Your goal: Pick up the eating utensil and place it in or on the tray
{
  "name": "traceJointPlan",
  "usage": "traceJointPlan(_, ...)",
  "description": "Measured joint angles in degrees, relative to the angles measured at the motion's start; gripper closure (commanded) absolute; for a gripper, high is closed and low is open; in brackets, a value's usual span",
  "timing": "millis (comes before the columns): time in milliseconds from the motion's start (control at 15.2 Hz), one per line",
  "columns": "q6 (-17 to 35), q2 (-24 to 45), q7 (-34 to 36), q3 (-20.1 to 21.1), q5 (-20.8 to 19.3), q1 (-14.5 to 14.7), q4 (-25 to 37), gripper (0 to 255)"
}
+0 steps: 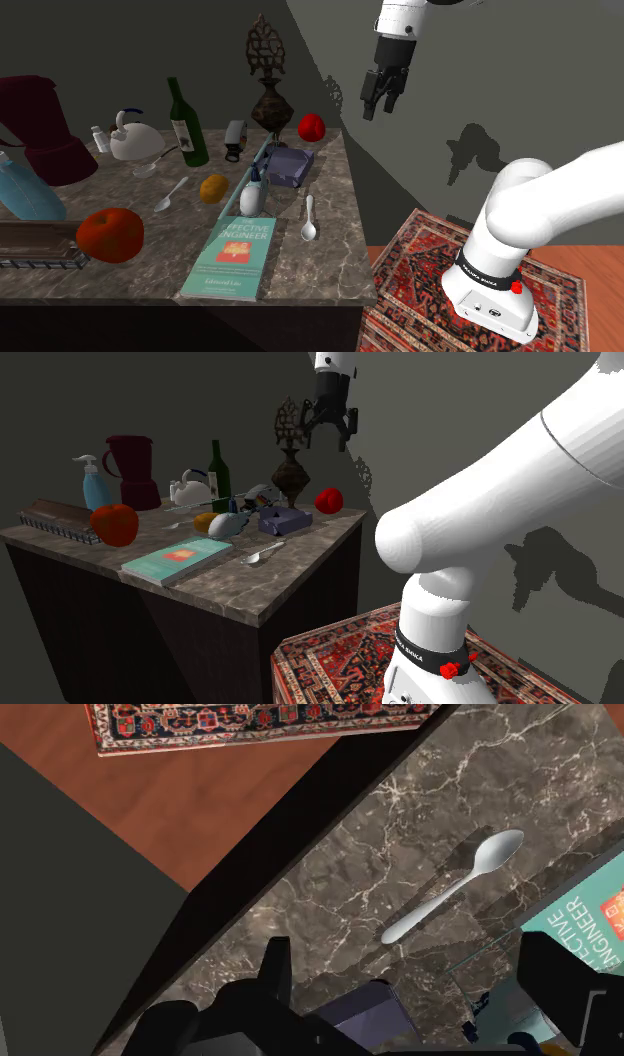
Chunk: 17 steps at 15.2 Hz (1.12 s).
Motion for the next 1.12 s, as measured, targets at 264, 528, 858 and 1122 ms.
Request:
traceJointPlan(264,3.27,1.01,4.14,1.68,1.68,-0.84,-2.85,0)
traceJointPlan(528,9.49,4.28,12.79,5.74,5.32,-1.94,-6.39,0)
traceJointPlan(858,18.0,10.63,22.6,10.01,9.26,-3.65,-9.2,0)
traceJointPlan(1122,25.33,17.06,31.02,13.97,12.31,-4.64,-10.17,0)
